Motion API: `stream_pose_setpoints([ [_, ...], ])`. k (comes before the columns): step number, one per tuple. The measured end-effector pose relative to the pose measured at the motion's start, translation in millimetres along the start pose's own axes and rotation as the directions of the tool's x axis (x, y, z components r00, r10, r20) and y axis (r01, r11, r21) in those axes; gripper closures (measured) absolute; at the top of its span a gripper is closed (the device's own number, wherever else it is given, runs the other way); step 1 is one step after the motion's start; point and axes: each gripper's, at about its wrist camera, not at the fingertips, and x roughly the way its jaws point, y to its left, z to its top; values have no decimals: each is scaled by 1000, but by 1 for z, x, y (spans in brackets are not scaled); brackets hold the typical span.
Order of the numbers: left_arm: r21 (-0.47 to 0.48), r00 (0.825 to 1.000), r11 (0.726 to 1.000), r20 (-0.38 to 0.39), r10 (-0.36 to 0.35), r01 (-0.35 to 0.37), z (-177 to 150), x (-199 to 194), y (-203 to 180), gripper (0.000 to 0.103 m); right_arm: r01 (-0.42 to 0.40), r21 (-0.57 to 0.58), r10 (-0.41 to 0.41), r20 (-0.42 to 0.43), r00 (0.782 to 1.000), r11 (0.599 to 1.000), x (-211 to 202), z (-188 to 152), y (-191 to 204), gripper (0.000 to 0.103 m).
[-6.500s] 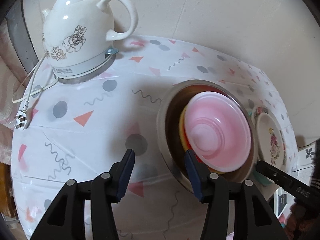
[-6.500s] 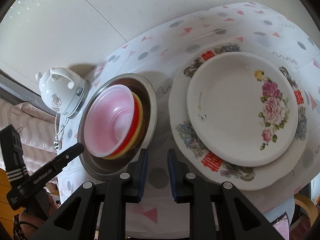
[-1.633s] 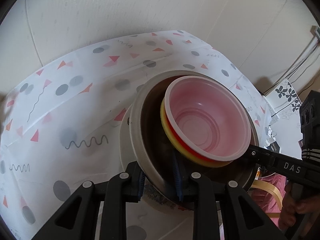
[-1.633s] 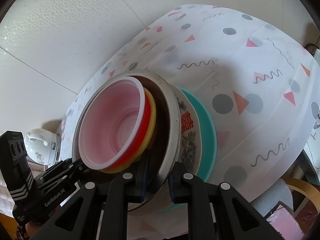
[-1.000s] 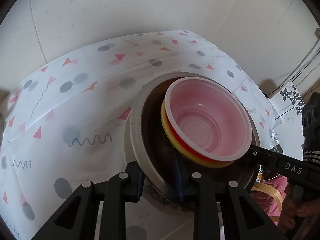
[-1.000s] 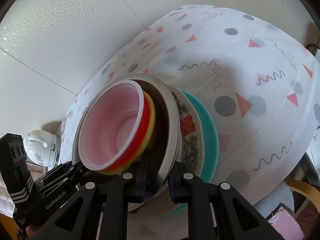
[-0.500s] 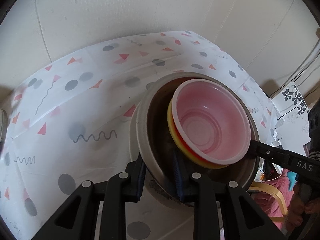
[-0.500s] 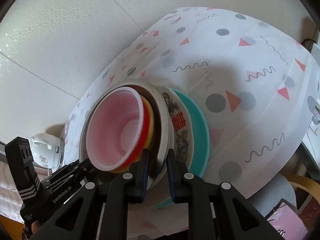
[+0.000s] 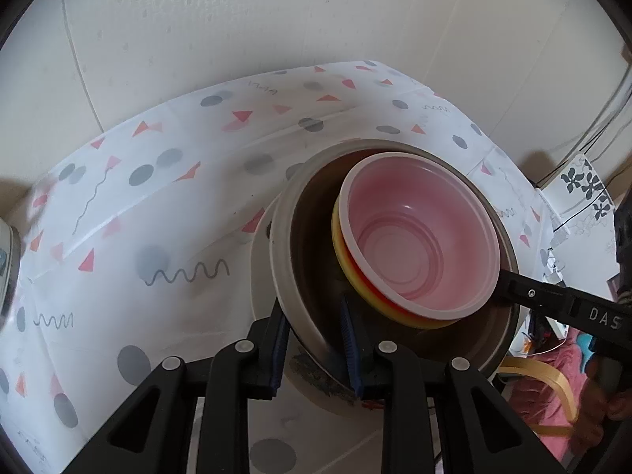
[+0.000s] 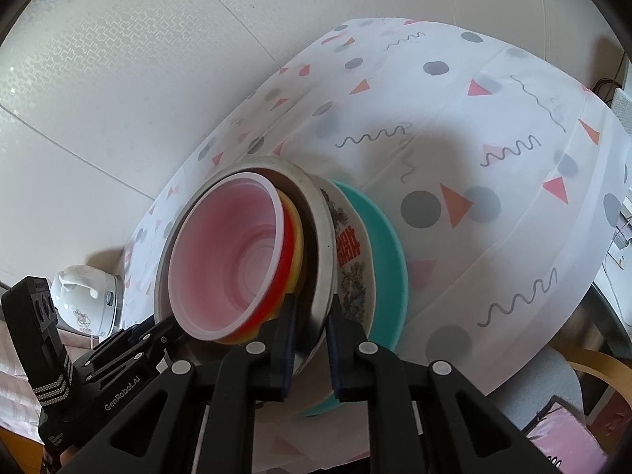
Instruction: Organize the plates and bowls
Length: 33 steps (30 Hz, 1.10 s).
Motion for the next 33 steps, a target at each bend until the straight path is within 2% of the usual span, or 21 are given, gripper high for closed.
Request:
stream_pose_setpoints([
  [3,-1,1000,1000,2,3,-3,-1,-4,0,77,-1,-3,1,11,1000,1000,-4,-3,0,87],
  [5,-2,1000,1000,9,0,0,-4,-9,0,75,8,-6,-8,24,1000,1000,-8,-4,0,81],
  [7,-3,1000,1000,19,4,-3,-6,-14,0,59,21,-13,-21,40,999,1000,-12,-5,0,79],
  [9,-7,999,1000,35,8,-8,-8,-20,1,53,37,-20,-36,57,998,999,-16,-6,1,77],
  [12,-12,999,1000,43,10,-10,-10,-27,3,52,61,-40,-58,73,996,997,-20,-8,5,73],
  [14,-17,999,1000,44,20,-19,-11,-31,5,46,74,-46,-70,83,994,996,-23,-11,7,73],
  [16,-29,998,999,51,21,-20,-14,-36,8,35,80,-57,-75,93,993,995,-25,-14,10,72],
  [20,-38,998,999,63,22,-20,-20,-46,13,34,107,-99,-95,114,989,989,-30,-23,19,70],
  [28,-60,993,998,120,3,4,-33,-71,18,18,143,-201,-110,164,980,969,-39,-45,44,67],
  [33,-25,987,998,147,68,-65,-41,-84,15,13,180,-287,-125,200,972,941,-43,-64,61,65],
])
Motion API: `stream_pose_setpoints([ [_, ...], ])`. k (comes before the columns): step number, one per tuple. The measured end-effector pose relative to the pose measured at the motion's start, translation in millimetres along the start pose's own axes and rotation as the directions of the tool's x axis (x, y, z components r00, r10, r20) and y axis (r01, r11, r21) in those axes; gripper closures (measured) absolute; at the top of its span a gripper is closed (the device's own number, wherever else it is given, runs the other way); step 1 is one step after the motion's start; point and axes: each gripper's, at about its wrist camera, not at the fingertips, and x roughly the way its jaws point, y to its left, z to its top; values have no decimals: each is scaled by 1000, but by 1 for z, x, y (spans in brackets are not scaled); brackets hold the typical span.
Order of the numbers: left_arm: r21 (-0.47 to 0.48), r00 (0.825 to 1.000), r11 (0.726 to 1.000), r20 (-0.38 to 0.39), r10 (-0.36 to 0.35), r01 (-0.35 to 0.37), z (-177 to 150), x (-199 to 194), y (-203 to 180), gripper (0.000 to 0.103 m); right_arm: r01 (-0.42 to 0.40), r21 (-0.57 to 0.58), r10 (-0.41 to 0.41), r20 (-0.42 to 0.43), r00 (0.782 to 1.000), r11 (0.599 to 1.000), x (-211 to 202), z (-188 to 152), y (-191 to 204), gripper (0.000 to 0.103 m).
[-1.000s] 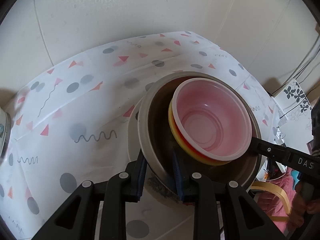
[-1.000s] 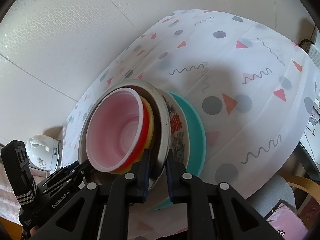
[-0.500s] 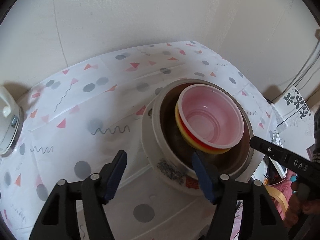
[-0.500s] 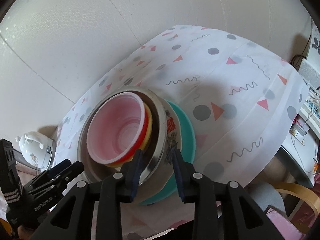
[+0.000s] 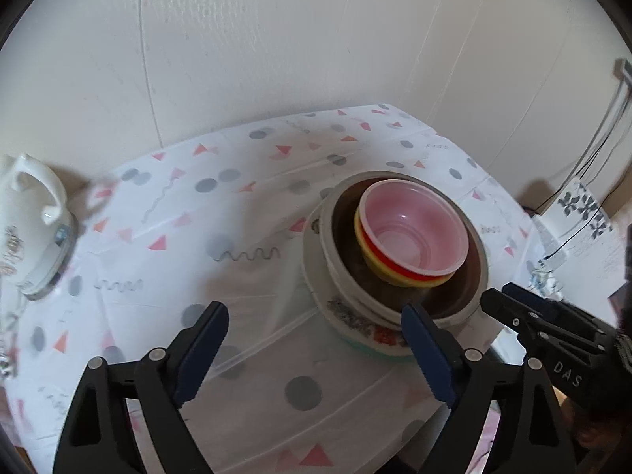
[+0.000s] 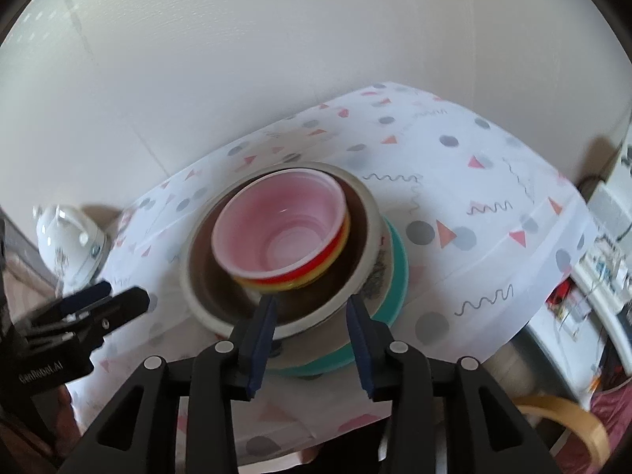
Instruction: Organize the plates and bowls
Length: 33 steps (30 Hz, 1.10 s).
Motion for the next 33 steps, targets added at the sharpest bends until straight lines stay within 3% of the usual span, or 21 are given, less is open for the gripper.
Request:
stream_pose_setpoints([
  [10,1,998,999,20,53,-53,-13,-15,5,5,10,-58,-10,11,1000,998,-8,-23,22,65],
  [17,-27,995,994,4,104,-104,-24,-19,8,2,53,-76,-49,53,997,996,-16,-36,26,52],
  [26,-9,993,994,58,107,-107,-32,-35,3,2,63,-93,-59,48,997,994,-19,-46,35,51],
  [33,-28,995,995,23,93,-92,-34,-33,6,2,75,-87,-71,43,997,993,-22,-51,37,51],
])
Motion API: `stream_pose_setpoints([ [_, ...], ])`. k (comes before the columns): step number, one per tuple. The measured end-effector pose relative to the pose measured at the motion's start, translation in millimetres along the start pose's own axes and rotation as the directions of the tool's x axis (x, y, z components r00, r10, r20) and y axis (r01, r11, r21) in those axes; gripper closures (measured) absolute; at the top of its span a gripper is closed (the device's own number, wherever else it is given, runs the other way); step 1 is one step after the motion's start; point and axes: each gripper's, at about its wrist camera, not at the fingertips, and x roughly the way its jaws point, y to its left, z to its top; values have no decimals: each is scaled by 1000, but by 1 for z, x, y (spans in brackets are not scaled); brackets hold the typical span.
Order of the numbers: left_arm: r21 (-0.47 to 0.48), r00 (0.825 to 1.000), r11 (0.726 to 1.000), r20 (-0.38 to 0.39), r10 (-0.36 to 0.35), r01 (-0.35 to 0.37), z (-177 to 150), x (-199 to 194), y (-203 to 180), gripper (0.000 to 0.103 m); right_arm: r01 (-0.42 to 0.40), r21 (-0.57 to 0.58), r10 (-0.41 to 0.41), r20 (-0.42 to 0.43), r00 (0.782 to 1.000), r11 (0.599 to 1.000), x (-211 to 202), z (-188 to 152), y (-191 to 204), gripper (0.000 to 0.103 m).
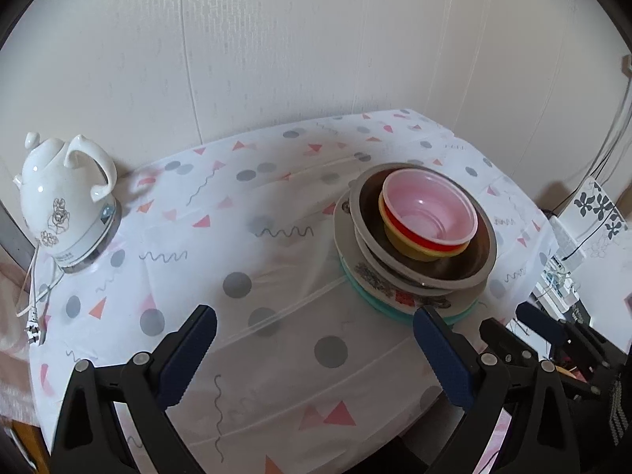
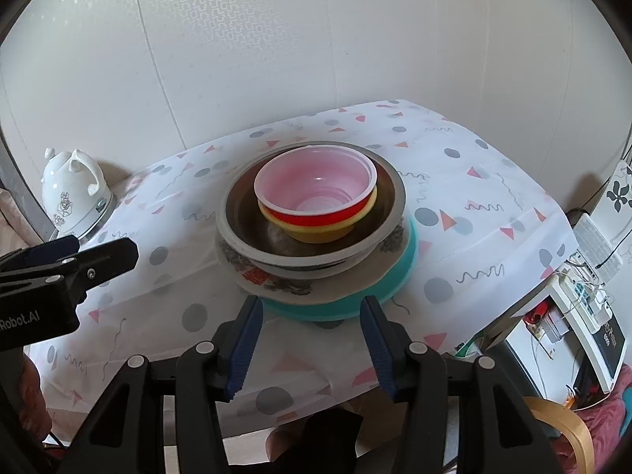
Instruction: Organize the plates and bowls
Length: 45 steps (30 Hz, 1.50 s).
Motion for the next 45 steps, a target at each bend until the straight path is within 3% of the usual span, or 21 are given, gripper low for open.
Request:
stream_pose_setpoints([
  [31,47,1000,998,3,30,-31,1,-2,-9,2,4,27,-3,-13,1000,1000,3,0,-13,51],
  [38,95,994,989,-2,113,-112,1,1,-19,2,2,32,-1,-7,1000,999,2,0,-17,51],
  [45,98,994,989,-2,110,-110,0,1,-22,2,2,37,-2,-9,1000,999,1,-1,-21,51],
])
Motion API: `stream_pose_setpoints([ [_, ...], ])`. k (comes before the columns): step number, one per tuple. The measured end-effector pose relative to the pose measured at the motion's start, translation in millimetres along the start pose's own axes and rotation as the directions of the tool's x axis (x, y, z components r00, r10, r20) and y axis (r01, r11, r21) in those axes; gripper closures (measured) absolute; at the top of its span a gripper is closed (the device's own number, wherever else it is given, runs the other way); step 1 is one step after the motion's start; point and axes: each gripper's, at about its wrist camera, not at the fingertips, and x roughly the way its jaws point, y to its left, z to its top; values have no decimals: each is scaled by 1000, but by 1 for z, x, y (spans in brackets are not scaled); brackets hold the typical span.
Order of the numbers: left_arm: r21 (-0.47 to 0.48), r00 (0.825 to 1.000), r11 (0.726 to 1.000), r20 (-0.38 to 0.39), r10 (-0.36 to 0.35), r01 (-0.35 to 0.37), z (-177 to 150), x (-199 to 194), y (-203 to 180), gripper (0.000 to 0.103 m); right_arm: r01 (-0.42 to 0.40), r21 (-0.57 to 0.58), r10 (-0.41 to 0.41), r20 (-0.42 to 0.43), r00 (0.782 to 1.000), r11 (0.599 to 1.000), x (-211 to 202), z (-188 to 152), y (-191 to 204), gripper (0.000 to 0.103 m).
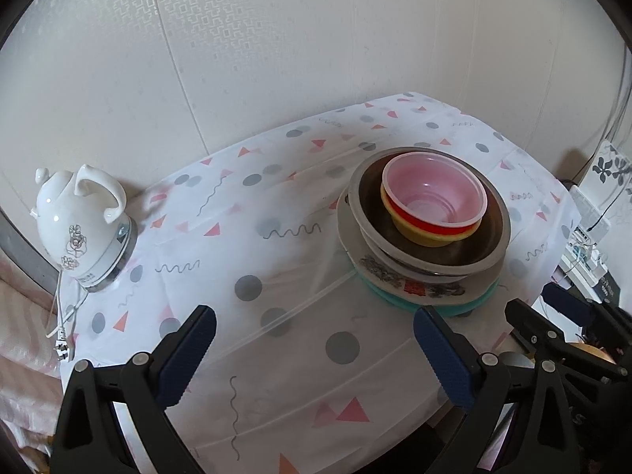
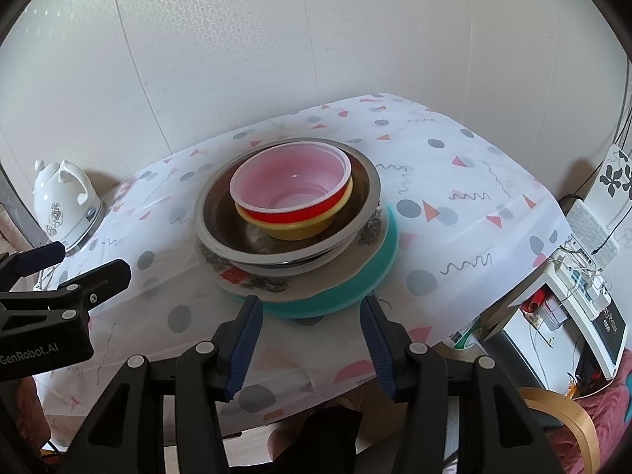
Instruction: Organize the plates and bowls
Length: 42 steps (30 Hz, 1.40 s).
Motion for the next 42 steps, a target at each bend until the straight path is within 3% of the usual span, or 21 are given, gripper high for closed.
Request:
stream_pose_setpoints([
  [42,9,999,999,-13,-36,36,3,4,-11,2,-1,13,1,-18,1000,1000,5,-1,-8,51],
])
